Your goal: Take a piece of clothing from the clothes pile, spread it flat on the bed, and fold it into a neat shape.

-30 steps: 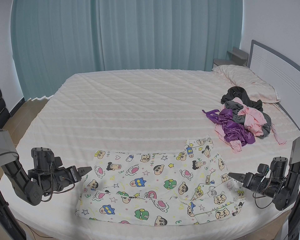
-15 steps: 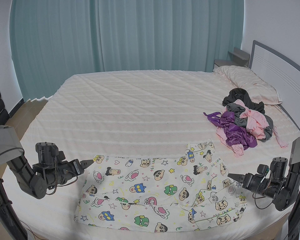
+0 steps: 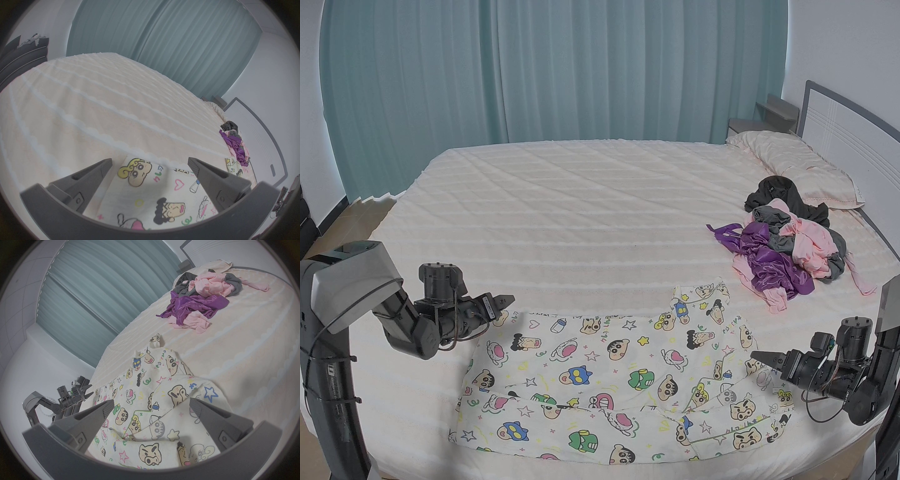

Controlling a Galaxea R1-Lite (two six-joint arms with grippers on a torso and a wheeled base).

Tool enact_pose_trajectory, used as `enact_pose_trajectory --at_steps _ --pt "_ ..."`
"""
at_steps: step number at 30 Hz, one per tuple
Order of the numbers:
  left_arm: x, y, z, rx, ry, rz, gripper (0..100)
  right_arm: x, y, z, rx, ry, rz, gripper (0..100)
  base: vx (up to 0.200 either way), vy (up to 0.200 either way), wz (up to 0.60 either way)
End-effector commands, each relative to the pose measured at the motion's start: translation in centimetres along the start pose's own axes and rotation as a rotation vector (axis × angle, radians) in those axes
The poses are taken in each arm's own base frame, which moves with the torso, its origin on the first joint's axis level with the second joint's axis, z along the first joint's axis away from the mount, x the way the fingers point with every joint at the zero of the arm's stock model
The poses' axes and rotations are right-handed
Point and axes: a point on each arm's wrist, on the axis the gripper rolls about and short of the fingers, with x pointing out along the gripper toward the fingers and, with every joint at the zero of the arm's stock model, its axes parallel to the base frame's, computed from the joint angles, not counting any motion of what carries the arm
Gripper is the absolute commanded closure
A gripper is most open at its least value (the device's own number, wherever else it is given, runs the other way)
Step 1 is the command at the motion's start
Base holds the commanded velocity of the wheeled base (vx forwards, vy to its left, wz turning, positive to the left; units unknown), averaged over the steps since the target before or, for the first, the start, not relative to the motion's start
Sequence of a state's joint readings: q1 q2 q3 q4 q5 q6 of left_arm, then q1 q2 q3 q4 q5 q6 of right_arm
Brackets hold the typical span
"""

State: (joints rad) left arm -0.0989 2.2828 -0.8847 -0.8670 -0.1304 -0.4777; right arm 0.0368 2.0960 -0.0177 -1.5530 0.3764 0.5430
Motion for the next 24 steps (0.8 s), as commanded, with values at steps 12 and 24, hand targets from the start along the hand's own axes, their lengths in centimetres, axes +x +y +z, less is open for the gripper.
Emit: enact_pose_trajectory --at_steps 12,24 --pt "3.5 0.4 -2.2 0.007 0.075 0.024 100 -0.1 0.1 -0.4 0.009 0.015 -0.003 0 0.000 0.000 0.00" --pt "2.7 -0.4 -0.5 -0.020 -0.065 0.061 100 2.0 1.1 2.6 -0.043 -0.131 0.012 0 0.000 0.000 0.00"
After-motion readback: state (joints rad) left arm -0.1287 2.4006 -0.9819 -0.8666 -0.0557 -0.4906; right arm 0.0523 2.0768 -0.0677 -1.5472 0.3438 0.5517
